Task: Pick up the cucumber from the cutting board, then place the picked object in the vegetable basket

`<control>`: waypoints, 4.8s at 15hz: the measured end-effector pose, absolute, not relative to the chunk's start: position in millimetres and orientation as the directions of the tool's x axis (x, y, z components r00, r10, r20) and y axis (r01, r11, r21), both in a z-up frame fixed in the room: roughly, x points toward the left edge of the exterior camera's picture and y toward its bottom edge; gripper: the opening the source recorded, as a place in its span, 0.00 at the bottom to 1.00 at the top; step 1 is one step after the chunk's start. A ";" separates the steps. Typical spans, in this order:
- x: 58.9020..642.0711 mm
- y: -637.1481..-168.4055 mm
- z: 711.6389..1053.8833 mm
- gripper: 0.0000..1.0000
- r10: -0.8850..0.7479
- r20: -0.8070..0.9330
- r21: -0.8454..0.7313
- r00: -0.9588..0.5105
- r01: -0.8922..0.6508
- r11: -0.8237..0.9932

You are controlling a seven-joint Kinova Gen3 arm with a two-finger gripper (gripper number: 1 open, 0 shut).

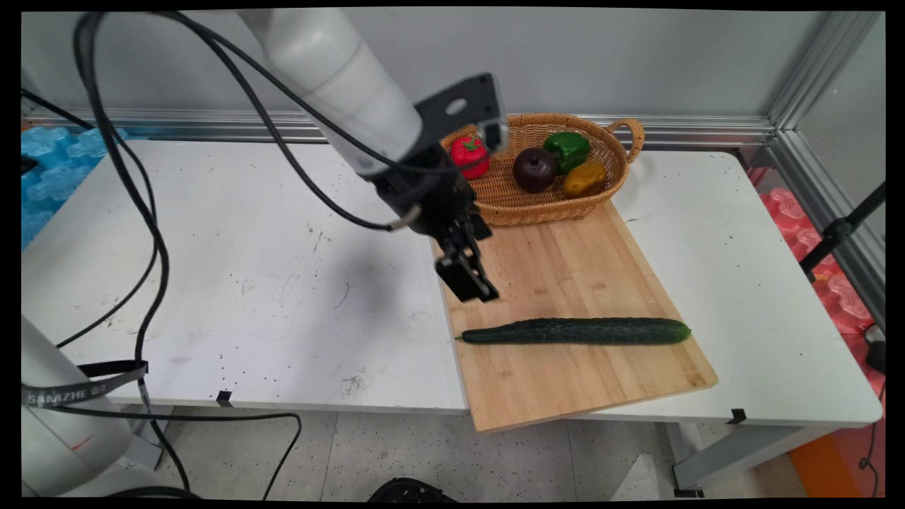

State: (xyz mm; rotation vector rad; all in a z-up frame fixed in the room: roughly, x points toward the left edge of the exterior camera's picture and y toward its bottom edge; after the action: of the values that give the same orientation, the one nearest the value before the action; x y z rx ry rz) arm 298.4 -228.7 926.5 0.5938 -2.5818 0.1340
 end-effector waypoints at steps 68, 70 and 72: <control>278.3 -458.4 882.2 0.00 -0.465 0.458 -0.209 -0.758 -0.600 0.772; 271.9 -466.7 870.1 0.00 -0.474 0.450 -0.202 -0.757 -0.603 0.771; 266.2 -473.5 859.4 0.00 -0.480 0.444 -0.197 -0.756 -0.605 0.771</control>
State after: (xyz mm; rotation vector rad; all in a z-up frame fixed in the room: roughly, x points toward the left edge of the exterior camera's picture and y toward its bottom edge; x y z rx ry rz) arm 266.2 -473.5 859.4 0.8283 -2.5953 0.4685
